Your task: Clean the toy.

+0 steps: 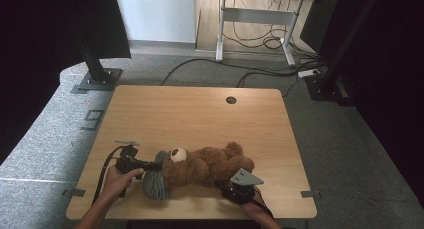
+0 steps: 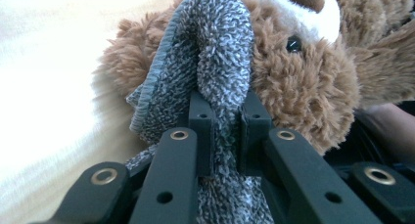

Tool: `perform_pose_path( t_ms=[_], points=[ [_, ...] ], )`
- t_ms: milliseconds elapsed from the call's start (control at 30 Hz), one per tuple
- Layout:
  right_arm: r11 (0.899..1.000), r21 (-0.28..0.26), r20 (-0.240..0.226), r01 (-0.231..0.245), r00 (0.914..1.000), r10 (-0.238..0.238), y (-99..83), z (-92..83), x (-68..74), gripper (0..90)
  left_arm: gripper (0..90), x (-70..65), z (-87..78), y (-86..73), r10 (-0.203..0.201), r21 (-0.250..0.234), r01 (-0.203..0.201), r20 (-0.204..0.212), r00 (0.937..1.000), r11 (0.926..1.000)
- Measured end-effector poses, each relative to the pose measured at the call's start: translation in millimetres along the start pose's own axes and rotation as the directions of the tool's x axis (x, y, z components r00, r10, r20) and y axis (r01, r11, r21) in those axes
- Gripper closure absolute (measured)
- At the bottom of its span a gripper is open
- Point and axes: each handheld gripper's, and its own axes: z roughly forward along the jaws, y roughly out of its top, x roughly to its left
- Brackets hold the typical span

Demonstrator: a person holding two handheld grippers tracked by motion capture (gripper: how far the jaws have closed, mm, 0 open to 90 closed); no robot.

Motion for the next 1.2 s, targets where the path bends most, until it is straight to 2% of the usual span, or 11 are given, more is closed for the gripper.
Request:
perform_pose_path(
  t_ms=[67,167,300,333,467,600,767,867,900,1033,1200],
  points=[
    [1.0,0.002,0.038,0.013,0.9992,-0.013,2.4,4.8,-1.6,57.5,79.4,2.3,3.1,6.8,0.001,-0.001,-0.001,-0.009,1.0,1.0],
    [1.0,0.003,0.067,0.022,0.9975,-0.022,6.0,12.3,-7.3,58.3,79.4,5.7,7.1,16.9,-0.004,-0.017,0.003,-0.03,0.9995,0.9999],
    [0.998,0.015,0.106,0.056,0.9927,-0.057,11.2,21.4,-11.0,58.9,79.5,11.3,12.0,30.2,-0.009,-0.041,0.007,-0.06,0.9982,0.9991],
    [0.997,0.017,0.127,0.069,0.9894,-0.071,15.2,29.8,-16.3,58.9,79.5,15.4,13.0,36.3,-0.015,-0.047,0.012,-0.064,0.9978,0.9988],
    [0.998,0.02,0.137,0.065,0.9883,-0.067,19.7,38.7,-23.7,58.6,79.5,20.4,13.0,43.9,-0.029,-0.062,0.025,-0.07,0.9971,0.9977],
    [0.998,0.018,0.108,0.058,0.9924,-0.059,19.7,37.1,-27.2,54.8,79.3,20.6,10.3,40.9,-0.017,-0.064,0.013,-0.065,0.9977,0.9979],
    [0.998,0.051,0.041,0.021,0.9989,-0.023,14.7,21.6,-31.0,34.7,78.7,17.3,4.7,27.4,0.005,-0.078,-0.009,-0.054,0.9985,0.9969],
    [0.998,0.058,0.008,0.014,0.9999,-0.014,8.2,8.3,-29.9,30.2,78.4,15.2,4.1,17.5,0.021,-0.067,-0.025,-0.06,0.998,0.9974],
    [0.998,0.056,-0.008,-0.005,1.0,0.005,6.7,3.0,-30.3,28.6,78.2,15.0,4.2,13.4,0.022,-0.066,-0.026,-0.06,0.9979,0.9975],
    [0.997,0.037,-0.053,-0.067,0.9962,0.069,4.0,-17.6,-34.2,25.0,77.6,14.3,3.4,8.8,0.02,-0.064,-0.024,-0.06,0.998,0.9977],
    [0.99,0.008,-0.058,-0.139,0.9885,0.14,-5.0,-43.7,-41.3,21.8,77.1,10.6,1.2,8.0,0.031,-0.069,-0.035,-0.058,0.9978,0.997]
  ],
)
